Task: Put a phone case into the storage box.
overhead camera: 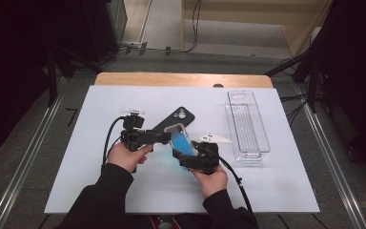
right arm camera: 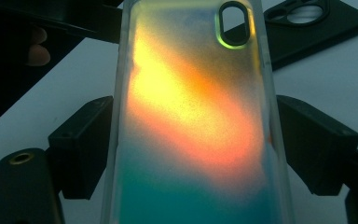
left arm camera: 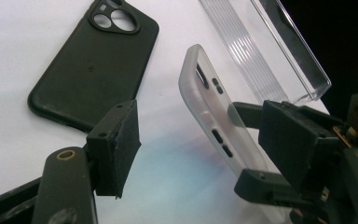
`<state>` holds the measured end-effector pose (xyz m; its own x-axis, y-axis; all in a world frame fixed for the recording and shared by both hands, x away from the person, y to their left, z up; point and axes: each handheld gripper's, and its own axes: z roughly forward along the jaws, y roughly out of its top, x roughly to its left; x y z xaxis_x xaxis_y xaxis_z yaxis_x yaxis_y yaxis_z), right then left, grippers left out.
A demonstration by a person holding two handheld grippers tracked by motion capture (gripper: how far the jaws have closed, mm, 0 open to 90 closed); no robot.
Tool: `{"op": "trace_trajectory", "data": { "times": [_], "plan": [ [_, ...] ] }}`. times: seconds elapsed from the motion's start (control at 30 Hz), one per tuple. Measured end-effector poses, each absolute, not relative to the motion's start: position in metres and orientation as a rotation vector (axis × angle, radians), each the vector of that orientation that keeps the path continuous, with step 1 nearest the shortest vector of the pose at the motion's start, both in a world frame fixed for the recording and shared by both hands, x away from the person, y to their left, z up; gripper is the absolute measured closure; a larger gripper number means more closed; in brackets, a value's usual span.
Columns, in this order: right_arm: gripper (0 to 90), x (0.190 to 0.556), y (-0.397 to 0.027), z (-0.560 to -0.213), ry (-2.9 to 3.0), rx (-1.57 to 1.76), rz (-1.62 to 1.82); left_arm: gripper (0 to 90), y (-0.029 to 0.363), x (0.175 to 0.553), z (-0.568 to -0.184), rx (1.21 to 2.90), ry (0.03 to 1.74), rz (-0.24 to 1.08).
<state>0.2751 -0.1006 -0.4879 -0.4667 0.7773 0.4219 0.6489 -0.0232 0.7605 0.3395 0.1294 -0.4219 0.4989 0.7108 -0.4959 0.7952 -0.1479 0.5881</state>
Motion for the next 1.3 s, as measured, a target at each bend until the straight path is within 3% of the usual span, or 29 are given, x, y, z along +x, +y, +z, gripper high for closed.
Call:
{"op": "trace_trajectory", "data": {
  "times": [0.37,0.7,1.17,1.3],
  "plan": [
    [14.8,0.273,-0.095,-0.488,2.089,1.519,1.526,42.3,0.126,0.349,-0.426,1.844,1.313,-0.162],
    [14.8,0.270,-0.091,-0.486,2.080,1.481,1.561,74.2,0.124,0.351,-0.428,1.775,1.344,-0.259],
    [13.6,0.272,-0.087,-0.487,2.117,1.412,1.518,80.9,0.130,0.351,-0.430,1.692,1.346,-0.361],
    [0.0,0.276,-0.091,-0.485,2.158,1.360,1.576,80.9,0.132,0.350,-0.428,1.686,1.342,-0.352]
  ]
}}
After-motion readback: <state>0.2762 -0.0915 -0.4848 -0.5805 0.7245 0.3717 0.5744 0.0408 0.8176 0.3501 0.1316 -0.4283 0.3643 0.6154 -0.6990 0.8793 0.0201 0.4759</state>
